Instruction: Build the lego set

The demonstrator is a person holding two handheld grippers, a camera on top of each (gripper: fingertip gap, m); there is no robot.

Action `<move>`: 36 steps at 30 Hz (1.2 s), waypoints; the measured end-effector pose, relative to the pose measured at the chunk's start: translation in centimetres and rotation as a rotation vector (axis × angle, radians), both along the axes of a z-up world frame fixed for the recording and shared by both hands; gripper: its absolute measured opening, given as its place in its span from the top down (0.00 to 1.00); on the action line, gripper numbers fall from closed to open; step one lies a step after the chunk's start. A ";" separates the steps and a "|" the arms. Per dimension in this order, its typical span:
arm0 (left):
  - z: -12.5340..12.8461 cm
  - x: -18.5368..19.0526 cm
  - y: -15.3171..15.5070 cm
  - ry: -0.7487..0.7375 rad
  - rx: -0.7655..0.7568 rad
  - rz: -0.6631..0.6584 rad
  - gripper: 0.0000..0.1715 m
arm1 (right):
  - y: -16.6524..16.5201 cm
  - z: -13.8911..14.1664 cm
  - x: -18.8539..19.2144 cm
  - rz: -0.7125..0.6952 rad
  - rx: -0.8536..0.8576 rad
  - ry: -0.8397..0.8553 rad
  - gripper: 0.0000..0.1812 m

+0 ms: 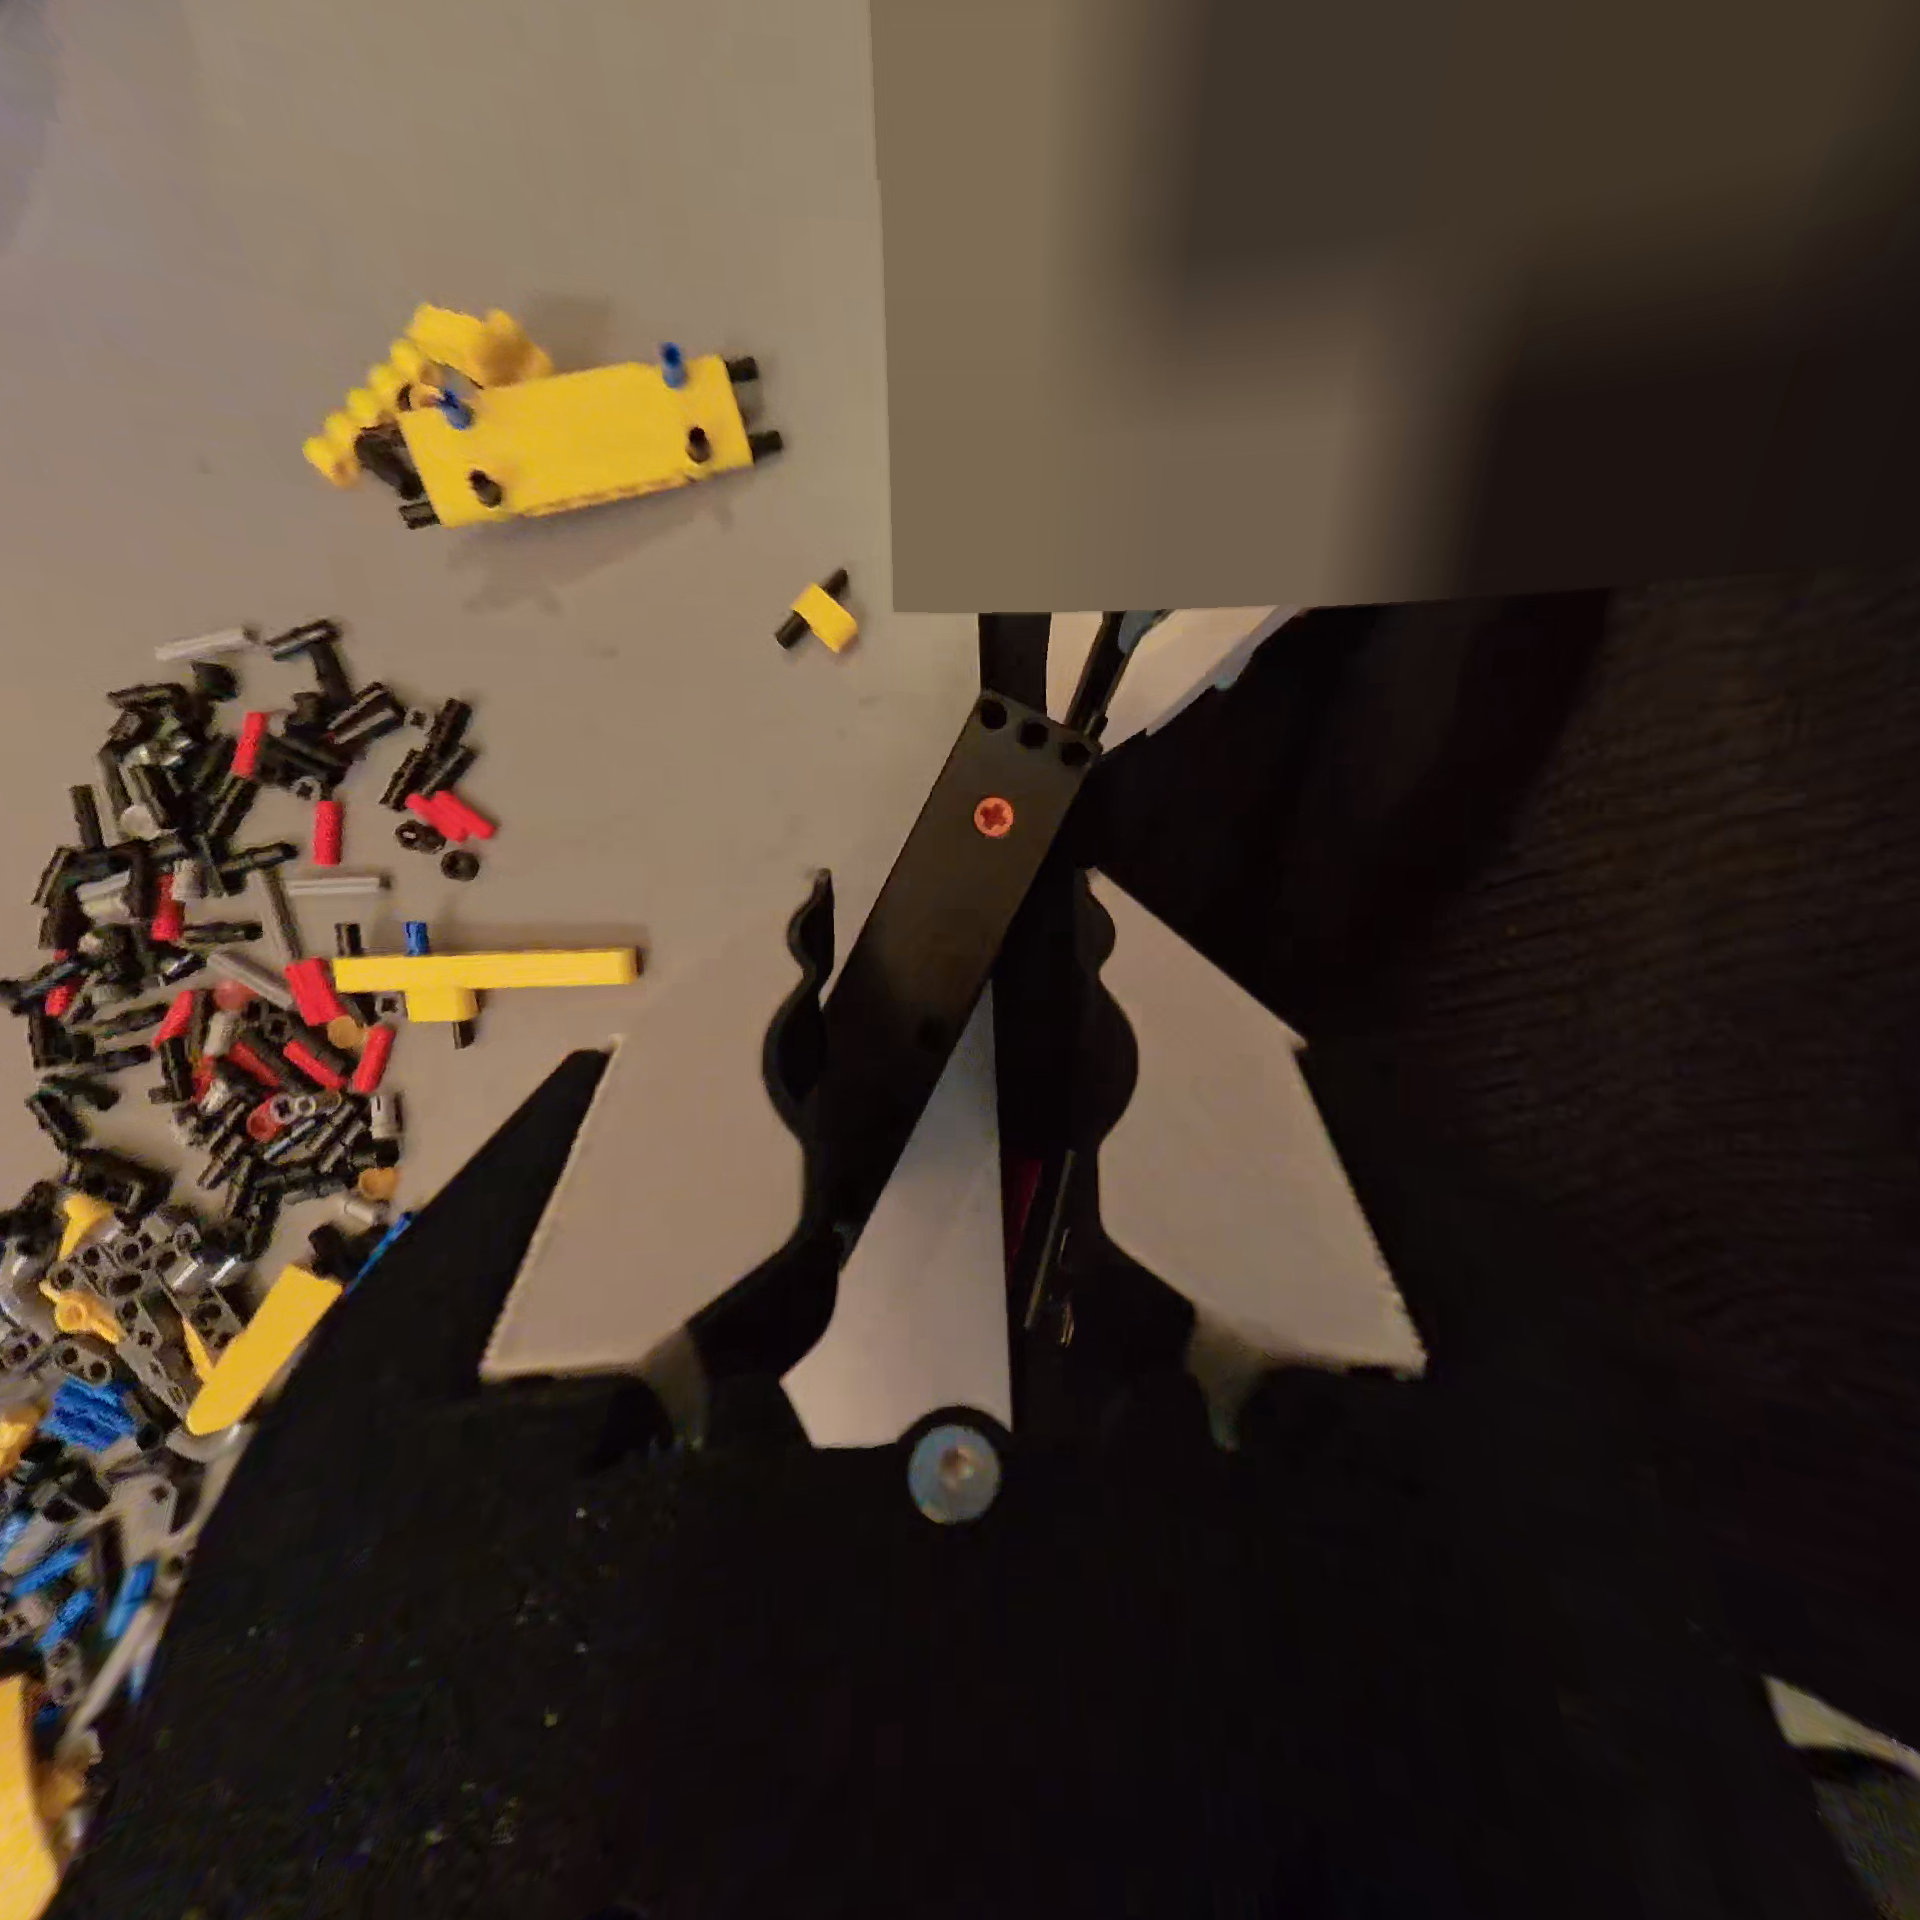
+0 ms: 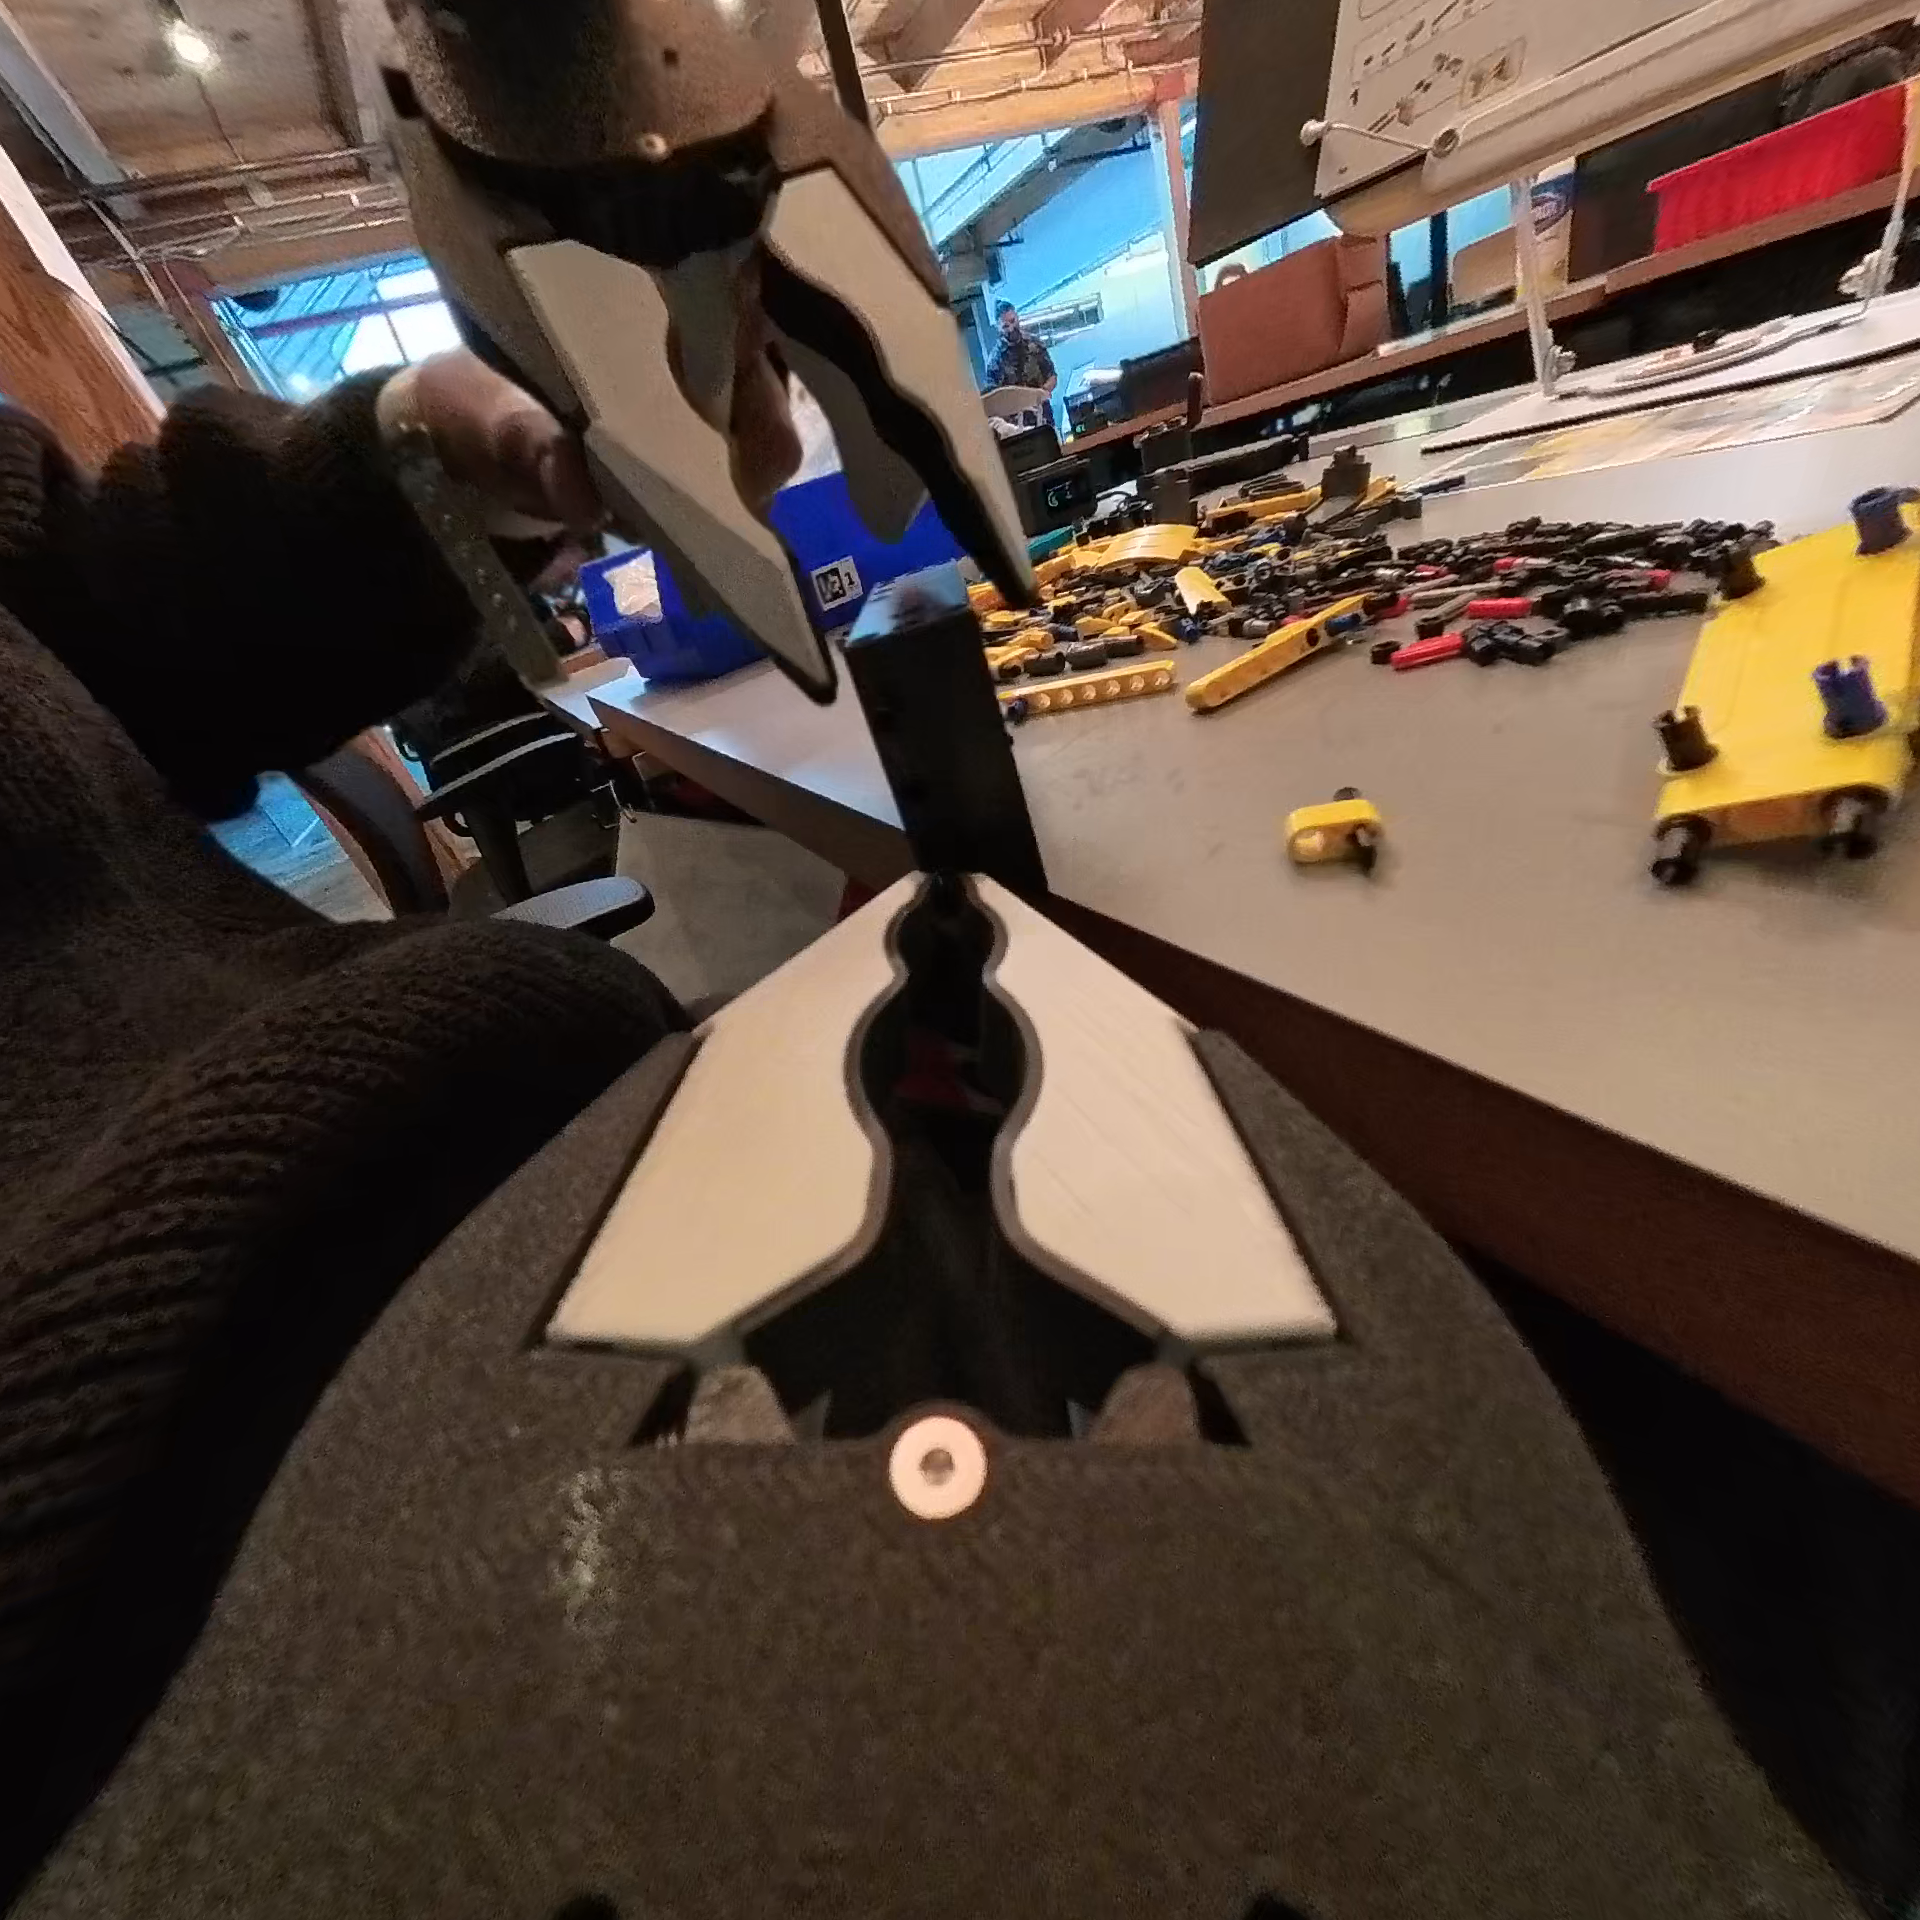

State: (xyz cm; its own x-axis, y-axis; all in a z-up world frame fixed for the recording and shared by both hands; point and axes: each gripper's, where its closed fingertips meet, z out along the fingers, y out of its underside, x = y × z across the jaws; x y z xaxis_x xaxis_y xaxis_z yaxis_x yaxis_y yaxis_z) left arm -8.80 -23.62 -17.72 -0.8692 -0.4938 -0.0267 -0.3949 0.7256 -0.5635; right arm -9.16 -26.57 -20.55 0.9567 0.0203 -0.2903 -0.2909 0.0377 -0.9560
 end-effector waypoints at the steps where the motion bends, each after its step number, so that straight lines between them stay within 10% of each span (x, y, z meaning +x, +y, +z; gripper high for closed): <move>1: -0.3 0.0 0.0 0.011 0.023 -0.019 0.74 | 0.0 0.0 0.0 0.002 0.000 0.000 0.98; 36: -2.4 -0.6 0.2 0.052 0.278 -0.263 0.85 | 0.2 -0.1 0.0 0.020 0.007 0.056 0.97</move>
State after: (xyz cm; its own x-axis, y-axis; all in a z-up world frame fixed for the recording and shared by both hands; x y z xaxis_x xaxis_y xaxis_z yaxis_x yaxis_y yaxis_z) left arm -9.36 -23.43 -20.16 -0.9688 -0.2343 -0.0804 -0.1984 0.9282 -0.3148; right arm -9.16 -26.34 -20.69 0.9385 0.0412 -0.3428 -0.3443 0.0383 -0.9381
